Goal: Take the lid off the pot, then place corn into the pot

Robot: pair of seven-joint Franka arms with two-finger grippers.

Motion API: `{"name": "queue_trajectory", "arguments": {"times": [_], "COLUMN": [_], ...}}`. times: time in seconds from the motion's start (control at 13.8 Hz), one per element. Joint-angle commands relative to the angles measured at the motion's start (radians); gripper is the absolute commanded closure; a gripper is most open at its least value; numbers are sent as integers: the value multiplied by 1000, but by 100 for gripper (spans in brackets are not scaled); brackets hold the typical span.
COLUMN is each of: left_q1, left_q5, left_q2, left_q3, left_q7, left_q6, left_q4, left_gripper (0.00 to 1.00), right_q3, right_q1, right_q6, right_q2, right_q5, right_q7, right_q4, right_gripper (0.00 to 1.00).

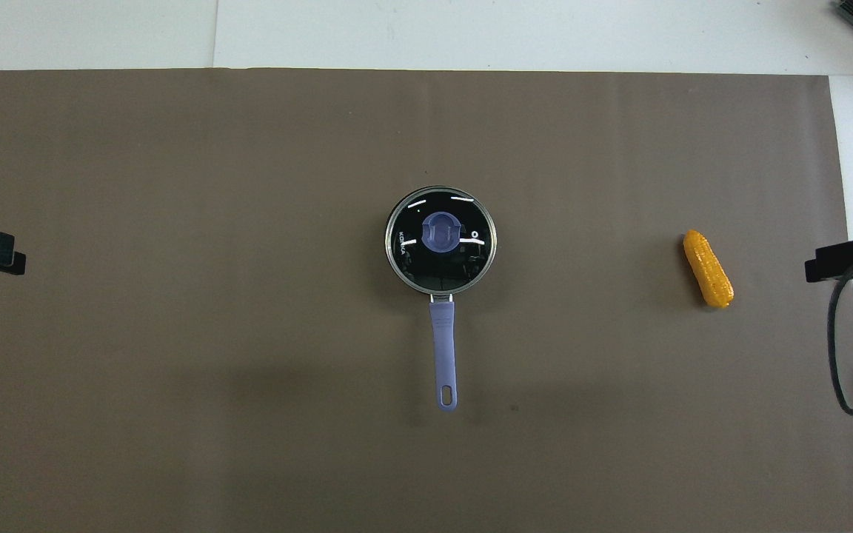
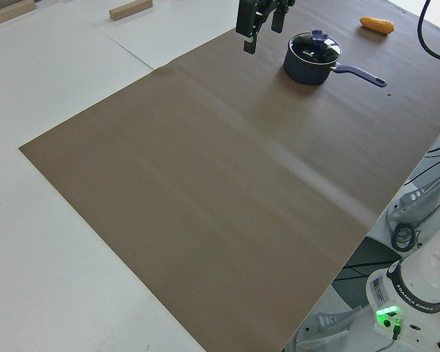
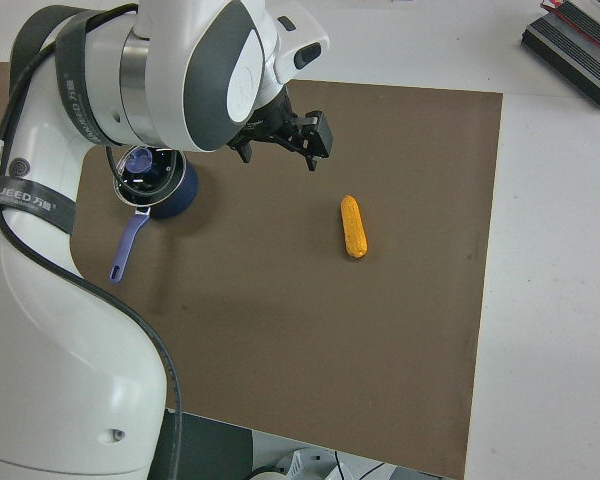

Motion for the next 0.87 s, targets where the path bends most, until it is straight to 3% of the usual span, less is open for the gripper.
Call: {"name": "queue_trajectory", "arguments": {"times": [0.0, 0.8], "left_q1": [8, -64], "left_q5": [8, 1], "left_q2": [-12, 32], "left_q3": [1, -11], "left_q7": [52, 52], "left_q6": [-14, 29], "left_q4": [-2, -2], "left_gripper": [0, 0], "right_q3": [1, 1], "right_q1": [-7, -7], "right_q6": [-3, -3], "right_q2": [-19, -21], "right_q5": [1, -1], "right_q7": [-25, -25], "right_q4": [-22, -24], "right_gripper": [0, 0]}}
